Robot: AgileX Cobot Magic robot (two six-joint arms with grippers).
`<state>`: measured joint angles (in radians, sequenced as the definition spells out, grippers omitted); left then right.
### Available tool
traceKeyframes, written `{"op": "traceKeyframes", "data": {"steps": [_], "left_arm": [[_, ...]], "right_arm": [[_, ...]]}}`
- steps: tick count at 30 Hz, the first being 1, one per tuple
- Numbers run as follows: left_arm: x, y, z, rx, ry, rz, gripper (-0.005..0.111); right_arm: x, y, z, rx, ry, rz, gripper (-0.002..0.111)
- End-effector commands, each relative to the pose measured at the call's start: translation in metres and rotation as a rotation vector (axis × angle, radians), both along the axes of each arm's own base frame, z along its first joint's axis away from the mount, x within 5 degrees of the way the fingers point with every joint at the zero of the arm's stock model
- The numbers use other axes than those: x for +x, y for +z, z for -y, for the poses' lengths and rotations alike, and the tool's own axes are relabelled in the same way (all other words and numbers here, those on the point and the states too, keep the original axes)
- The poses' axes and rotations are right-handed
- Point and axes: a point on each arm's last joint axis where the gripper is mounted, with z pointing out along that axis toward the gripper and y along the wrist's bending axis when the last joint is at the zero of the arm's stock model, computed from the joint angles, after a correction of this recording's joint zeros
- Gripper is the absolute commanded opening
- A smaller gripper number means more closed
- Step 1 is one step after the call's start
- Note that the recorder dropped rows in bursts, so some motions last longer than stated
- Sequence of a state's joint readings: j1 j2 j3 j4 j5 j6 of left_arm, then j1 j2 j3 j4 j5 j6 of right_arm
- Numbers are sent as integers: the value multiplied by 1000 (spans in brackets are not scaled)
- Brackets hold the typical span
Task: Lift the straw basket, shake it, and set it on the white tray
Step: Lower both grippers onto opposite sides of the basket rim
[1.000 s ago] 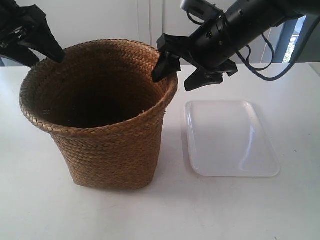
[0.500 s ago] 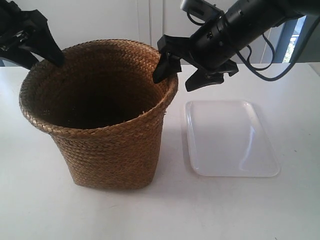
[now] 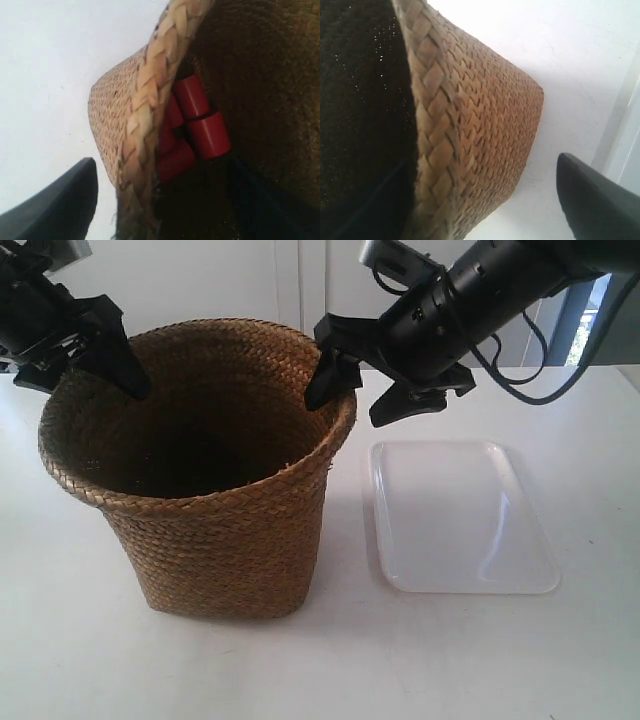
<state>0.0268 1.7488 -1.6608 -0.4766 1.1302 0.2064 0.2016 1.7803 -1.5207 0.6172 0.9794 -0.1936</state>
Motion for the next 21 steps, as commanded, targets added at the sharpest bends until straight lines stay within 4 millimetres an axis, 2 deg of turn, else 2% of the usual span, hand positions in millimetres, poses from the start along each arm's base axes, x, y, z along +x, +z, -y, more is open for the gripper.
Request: {"op": "traceKeyframes", "data": {"steps": [1,9,11,12,14,18,19,21], "left_arm": [[-5,-8,8,-18,-68,-97,75],[-2,-22,9,-21,-68,-144,74],[-2,-22,9,-23,-68,-143,72],[-2,-22,9,-25,-68,-143,68],[-2,-22,9,-25,-68,-143,54],[-2,-22,9,-24,-73,-140,8],[-2,-22,9,-21,-86,-132,0],[-2,-22,9,-21,-88,-131,0]], "right_arm": [[3,-8,-1,-8,13,-23,74],[7,-16,-3,-7,15,-42,73],[7,-16,-3,-5,15,-43,67],[7,-16,-3,-5,15,-43,62],[7,-16,-3,-5,13,-40,43],[8,-16,-3,-8,16,-26,4],[8,-16,-3,-8,15,-24,0],[8,-16,-2,-8,14,-22,0]]}}
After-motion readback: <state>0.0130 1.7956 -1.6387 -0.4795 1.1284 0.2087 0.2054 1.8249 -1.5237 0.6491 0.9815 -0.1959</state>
